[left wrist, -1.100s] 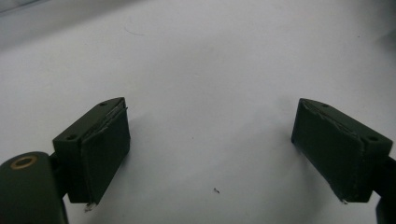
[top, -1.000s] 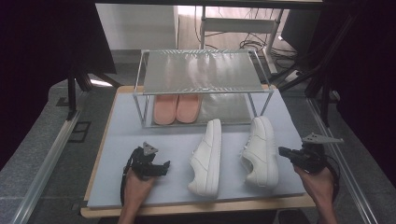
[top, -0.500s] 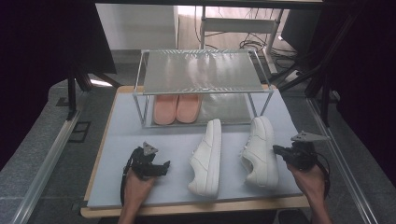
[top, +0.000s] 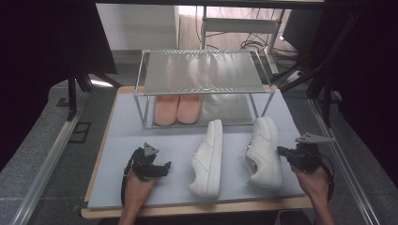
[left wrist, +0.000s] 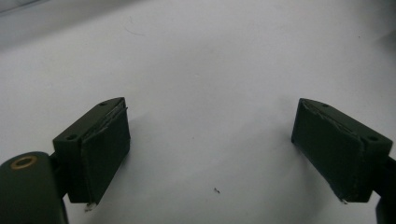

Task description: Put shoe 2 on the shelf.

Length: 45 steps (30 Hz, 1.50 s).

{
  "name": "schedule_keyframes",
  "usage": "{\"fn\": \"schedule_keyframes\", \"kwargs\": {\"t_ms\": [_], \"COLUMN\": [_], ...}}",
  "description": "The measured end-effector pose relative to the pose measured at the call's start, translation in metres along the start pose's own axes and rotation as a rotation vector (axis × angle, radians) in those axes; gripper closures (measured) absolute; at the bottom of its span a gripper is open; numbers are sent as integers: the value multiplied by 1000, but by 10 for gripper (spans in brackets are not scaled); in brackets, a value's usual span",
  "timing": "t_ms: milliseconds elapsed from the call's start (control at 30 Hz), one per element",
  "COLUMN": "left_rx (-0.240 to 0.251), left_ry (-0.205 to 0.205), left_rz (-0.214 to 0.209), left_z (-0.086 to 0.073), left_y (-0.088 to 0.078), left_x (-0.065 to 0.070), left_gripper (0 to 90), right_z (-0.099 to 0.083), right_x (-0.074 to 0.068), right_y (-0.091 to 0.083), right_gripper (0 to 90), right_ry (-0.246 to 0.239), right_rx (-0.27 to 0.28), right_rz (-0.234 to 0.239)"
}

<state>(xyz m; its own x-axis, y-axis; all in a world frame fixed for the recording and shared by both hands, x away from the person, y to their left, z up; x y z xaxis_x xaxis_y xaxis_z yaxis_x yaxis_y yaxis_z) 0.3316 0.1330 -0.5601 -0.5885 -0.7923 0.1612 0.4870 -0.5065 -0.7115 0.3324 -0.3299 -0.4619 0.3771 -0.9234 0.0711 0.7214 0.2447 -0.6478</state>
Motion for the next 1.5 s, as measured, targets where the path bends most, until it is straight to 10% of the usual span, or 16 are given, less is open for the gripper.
{"fn": "schedule_keyframes", "kwargs": {"t_ms": [1500], "left_rx": [3], "left_ry": [-3], "left_rz": [0], "left_z": [0], "left_y": [0], "left_x": [0], "left_gripper": [116], "right_z": [-66], "right_x": [65], "right_y": [14], "right_gripper": [900], "right_ry": [117], "right_rx": [-113], "right_rz": [-154]}}
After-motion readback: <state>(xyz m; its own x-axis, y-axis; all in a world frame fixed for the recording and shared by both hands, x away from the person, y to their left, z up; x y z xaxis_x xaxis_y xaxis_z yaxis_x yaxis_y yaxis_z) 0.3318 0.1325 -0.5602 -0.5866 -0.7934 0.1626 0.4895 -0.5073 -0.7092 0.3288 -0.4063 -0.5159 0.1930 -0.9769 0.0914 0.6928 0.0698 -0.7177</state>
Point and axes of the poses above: each handheld gripper's, and its own axes: y roughly forward along the jaws, z roughly out of its top, x roughly to its right, the point moved 5 cm from there along y, roughly forward along the jaws, and after that the axes turned 11 degrees about -z, right-handed, at the moved point
